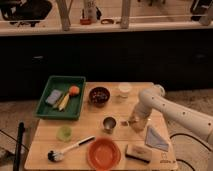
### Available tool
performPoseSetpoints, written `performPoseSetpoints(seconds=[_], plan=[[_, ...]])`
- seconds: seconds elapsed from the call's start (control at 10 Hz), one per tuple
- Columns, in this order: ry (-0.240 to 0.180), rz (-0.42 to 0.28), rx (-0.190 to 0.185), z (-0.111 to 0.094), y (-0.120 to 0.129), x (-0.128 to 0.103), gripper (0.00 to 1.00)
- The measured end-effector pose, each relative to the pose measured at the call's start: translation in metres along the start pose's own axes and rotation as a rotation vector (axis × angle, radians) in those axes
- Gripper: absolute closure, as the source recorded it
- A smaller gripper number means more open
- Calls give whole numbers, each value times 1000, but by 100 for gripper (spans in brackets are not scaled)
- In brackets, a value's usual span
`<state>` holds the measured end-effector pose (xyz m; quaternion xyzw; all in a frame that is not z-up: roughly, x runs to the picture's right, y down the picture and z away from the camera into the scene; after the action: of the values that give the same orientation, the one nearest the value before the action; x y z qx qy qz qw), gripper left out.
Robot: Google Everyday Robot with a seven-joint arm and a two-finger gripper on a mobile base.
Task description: Place fork in plastic cup
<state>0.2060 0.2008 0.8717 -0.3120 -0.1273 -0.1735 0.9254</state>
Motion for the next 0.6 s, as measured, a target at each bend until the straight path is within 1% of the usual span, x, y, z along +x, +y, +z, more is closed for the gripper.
performPoseSetpoints(seconds=[0.3,0.4,0.6], plan=[[6,-3,-3,-4,2,2,95],[5,-6,-3,-5,0,0,100],[0,0,-2,-2,2,0,100]])
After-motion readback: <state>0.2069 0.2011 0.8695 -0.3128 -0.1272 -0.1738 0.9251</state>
